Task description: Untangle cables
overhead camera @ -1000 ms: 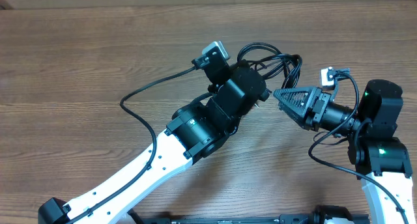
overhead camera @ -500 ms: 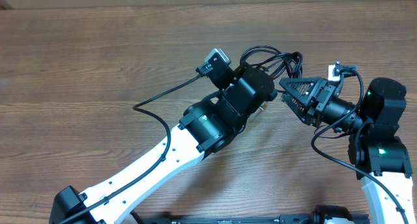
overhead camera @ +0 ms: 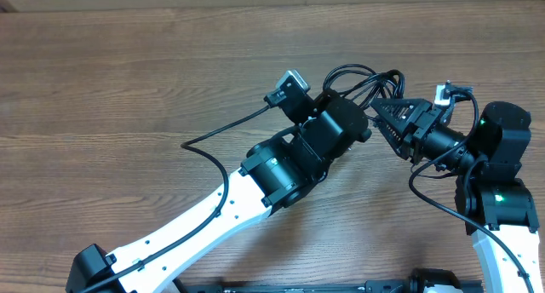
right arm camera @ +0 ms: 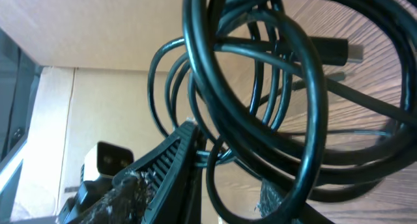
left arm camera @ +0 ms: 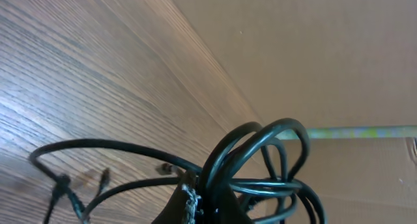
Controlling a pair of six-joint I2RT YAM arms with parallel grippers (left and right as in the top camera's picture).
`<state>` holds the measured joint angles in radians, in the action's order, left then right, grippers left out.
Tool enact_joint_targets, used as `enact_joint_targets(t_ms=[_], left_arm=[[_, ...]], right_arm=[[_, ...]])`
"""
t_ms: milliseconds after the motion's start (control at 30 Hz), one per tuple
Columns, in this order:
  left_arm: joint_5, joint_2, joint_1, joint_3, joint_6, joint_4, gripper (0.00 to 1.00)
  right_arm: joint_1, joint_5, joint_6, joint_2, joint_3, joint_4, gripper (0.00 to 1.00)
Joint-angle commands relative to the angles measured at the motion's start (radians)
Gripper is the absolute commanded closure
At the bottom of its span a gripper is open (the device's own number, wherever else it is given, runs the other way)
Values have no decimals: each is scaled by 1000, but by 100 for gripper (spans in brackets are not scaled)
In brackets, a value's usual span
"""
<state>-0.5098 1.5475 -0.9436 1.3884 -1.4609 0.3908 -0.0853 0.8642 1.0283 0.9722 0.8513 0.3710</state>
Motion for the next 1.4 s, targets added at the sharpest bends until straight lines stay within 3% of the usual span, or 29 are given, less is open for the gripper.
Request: enact_joint_targets(t_ms=[0, 367, 600, 900, 1133, 1367], left_arm=[[-16, 0, -14, 15, -13, -14, 96], [-13, 0, -21, 15, -13, -26, 96], [-14, 0, -38, 15, -2, -26, 96], [-23, 0, -39, 15, 26, -25, 96], [-130, 0, -38, 15, 41, 2, 96], [-290, 0, -35, 15, 187, 2, 96]], right_arm=[[-7, -59, 4, -10, 6, 10, 47], [-7, -130, -3, -10, 6, 73, 74], [-7, -175, -4, -10, 6, 89, 79], [-7, -148, -18, -10, 6, 111, 96], [-7, 25, -239, -10, 6, 114, 96], [-7, 142, -459, -10, 6, 106, 96]])
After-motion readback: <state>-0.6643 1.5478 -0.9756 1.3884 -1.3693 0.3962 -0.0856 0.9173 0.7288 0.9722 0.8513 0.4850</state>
